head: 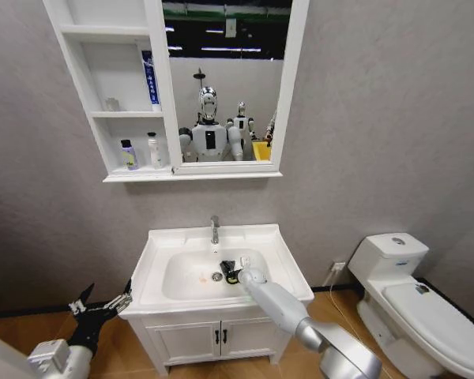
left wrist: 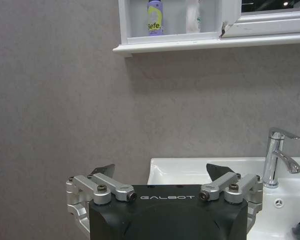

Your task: Move facial cleanser and shampoo from washbasin to cabinet, then wipe washbasin with towel.

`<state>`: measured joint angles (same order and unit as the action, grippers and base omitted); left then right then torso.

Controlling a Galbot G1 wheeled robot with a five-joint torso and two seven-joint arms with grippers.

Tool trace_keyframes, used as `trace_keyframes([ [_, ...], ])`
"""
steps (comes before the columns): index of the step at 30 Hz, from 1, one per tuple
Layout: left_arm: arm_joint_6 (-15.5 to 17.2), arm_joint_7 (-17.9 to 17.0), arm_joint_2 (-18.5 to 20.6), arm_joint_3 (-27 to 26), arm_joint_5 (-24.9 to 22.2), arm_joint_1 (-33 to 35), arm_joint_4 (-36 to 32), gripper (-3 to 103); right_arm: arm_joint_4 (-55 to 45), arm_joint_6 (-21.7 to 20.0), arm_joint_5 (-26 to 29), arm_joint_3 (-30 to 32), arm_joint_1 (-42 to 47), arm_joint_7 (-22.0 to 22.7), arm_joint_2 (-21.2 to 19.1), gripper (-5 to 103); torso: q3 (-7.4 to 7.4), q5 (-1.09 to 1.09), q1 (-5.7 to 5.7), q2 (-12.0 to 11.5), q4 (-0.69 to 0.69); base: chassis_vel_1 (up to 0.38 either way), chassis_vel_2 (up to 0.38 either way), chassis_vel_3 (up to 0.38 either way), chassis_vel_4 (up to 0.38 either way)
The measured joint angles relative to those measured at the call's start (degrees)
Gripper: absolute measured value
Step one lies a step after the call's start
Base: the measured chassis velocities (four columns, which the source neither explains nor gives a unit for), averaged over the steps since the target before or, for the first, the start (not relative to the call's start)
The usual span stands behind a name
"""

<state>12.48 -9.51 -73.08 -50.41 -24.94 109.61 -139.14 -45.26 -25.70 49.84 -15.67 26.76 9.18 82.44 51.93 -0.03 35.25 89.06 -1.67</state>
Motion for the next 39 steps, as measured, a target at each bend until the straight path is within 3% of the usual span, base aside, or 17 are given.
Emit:
trace_keyframes([
  [6,0.0,0.0,0.0,0.0,0.0,0.0,0.0,100,0.4,-0.3,0.5,-1.4,-0.5,0.0,4.3,5,0.01,0.03,0.01,0.0,0.04,0.0,0.0,0.0,0.0],
  [9,0.0,0.0,0.0,0.0,0.0,0.0,0.0,100,1.3,-0.2,0.6,-1.1,-0.9,0.0,8.7,5,0.01,0.02,0.01,0.0,0.05,0.0,0.0,0.0,0.0],
  [12,0.0,0.0,0.0,0.0,0.0,0.0,0.0,100,1.4,-0.2,0.5,-0.9,-0.5,0.2,9.7,5,0.01,0.02,0.01,0.0,0.07,0.0,0.0,0.0,0.0],
  [18,0.0,0.0,0.0,0.0,0.0,0.0,0.0,100,-0.7,-0.6,-0.2,1.4,1.6,1.5,6.8,5,0.01,0.03,0.0,0.0,0.02,0.0,0.0,0.0,0.0],
  [24,0.0,0.0,0.0,0.0,0.0,0.0,0.0,100,-5.7,-2.7,1.3,4.7,2.9,2.4,-1.3,5,0.01,0.03,0.01,0.0,-0.02,0.0,0.0,0.0,0.0],
  [27,0.0,0.0,0.0,0.0,0.0,0.0,0.0,100,-5.8,-2.7,1.7,4.3,2.8,2.0,-1.9,5,0.01,0.03,0.0,0.0,-0.02,0.0,0.0,0.0,0.0],
  [33,0.0,0.0,0.0,0.0,0.0,0.0,0.0,100,-2.4,-2.7,1.5,2.7,0.9,1.1,1.8,5,0.01,0.02,0.01,0.0,0.02,0.0,0.0,0.0,0.0],
  [35,0.0,0.0,0.0,0.0,0.0,0.0,0.0,100,1.3,-2.1,0.5,1.4,-0.5,0.1,6.5,5,0.01,0.02,0.01,0.0,0.04,0.0,0.0,0.0,0.0],
  [39,0.0,0.0,0.0,0.0,0.0,0.0,0.0,100,2.4,-1.7,0.6,0.8,-0.9,-0.3,9.3,5,0.02,0.04,0.01,0.0,0.07,0.0,0.0,0.0,0.0],
])
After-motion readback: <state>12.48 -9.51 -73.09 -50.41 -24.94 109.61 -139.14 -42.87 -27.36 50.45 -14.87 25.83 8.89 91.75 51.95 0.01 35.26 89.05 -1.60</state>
